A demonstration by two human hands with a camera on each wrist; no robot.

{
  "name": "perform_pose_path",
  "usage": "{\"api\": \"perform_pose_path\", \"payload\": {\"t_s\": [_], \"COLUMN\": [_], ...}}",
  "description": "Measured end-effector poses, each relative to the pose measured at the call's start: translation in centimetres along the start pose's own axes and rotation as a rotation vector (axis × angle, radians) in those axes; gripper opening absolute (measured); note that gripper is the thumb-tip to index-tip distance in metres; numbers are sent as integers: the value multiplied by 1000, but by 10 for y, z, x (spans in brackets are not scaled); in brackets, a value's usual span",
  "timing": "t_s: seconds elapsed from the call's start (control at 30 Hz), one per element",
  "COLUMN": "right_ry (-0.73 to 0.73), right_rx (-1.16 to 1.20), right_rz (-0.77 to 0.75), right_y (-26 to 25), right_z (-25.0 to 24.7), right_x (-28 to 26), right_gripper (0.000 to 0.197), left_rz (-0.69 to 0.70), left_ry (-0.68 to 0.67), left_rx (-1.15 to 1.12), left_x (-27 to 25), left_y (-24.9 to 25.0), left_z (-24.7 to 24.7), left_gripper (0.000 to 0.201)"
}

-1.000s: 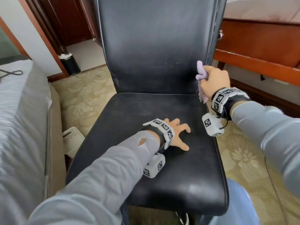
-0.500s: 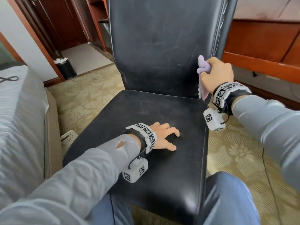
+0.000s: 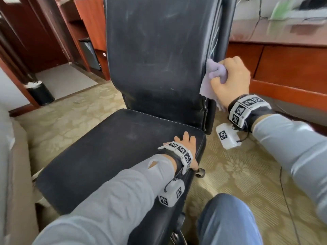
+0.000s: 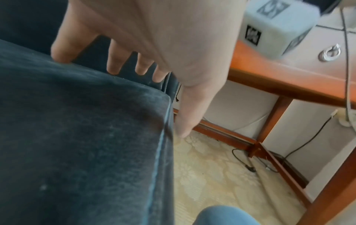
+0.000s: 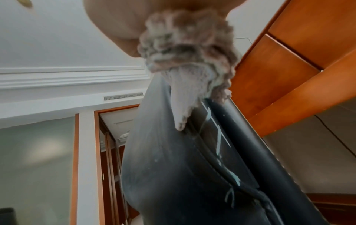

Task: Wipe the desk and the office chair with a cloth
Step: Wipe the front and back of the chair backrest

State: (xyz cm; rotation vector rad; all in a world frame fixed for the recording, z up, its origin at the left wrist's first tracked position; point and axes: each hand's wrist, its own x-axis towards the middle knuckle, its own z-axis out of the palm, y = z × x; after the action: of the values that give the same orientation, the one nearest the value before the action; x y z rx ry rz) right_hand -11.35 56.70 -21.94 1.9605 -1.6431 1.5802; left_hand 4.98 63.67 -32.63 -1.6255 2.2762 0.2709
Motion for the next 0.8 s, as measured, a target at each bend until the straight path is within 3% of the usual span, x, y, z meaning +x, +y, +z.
{"api": "perform_pose_path", "payload": {"t_s": [0.1,0.53,0.67,0.8], "right_ry": [76,343,403,318], "right_rx": [32,163,89,-95], "right_rz": [-16,-112,-232,-416], "right_y": [-3,-33,-46,-49], "right_z": [-15,-65,-80,-78], "right_x": [8,37,43,41], "right_gripper": [25,25,29,28], "left_rz": [35,156,198,224], "left_ry": [-27,-109,-102,-98], "left_rx": [36,245,236,228], "left_x": [2,-28,-35,-39], "left_y": [-5,-7,-11,-14], "left_z": [10,-8,-3,-1], "left_gripper": [90,103,104,103]}}
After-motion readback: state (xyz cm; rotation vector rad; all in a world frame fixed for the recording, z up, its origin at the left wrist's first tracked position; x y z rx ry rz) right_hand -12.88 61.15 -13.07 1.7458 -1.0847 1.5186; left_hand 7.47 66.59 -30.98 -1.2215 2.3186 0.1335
